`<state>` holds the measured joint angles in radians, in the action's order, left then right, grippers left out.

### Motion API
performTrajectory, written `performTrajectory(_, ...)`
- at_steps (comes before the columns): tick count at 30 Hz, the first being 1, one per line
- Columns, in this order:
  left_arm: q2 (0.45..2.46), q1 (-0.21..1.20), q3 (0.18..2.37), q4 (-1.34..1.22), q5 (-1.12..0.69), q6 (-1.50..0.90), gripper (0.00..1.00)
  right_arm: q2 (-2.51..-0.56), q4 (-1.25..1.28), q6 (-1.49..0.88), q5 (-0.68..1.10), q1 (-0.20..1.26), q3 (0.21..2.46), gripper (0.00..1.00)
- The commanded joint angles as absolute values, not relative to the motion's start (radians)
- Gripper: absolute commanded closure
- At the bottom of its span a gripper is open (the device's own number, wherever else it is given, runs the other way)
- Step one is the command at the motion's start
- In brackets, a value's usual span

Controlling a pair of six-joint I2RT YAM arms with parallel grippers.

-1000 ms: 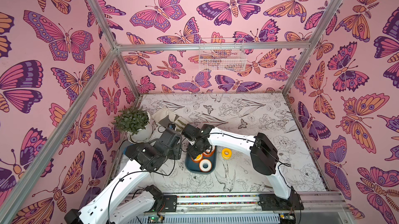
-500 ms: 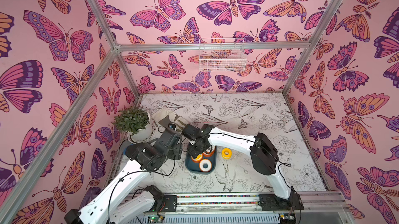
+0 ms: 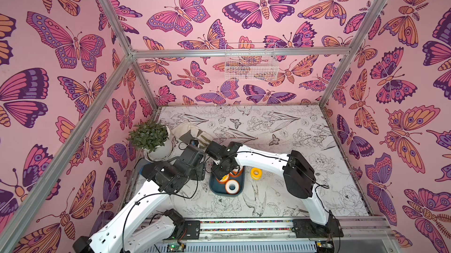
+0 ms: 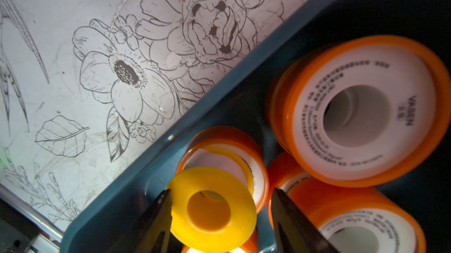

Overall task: Put the sealing tape into the storage box
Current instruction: Place the sealing tape in the storage box.

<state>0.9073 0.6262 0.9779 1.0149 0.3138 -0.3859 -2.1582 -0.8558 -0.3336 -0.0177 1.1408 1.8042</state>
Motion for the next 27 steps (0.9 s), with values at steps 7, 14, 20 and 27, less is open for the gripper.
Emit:
performTrajectory(7, 0.905, 0.618, 0.961, 1.009, 0.311, -0.383, 0.26, -2.034, -0.826, -0.312, -0.08, 1.147, 1.754, 0.32)
performTrajectory(14, 0.908, 0.618, 0.962, 1.008, 0.304, -0.383, 0.26, -1.831, -0.714, -0.311, -0.147, 1.102, 1.555, 0.33)
performTrajectory(20, 0.913, 0.618, 0.962, 1.006, 0.299, -0.383, 0.26, -1.526, -0.574, -0.328, -0.253, 1.01, 1.27, 0.33)
performTrajectory(27, 0.916, 0.618, 0.963, 1.005, 0.293, -0.381, 0.26, -1.183, -0.383, -0.35, -0.393, 0.823, 0.881, 0.29)
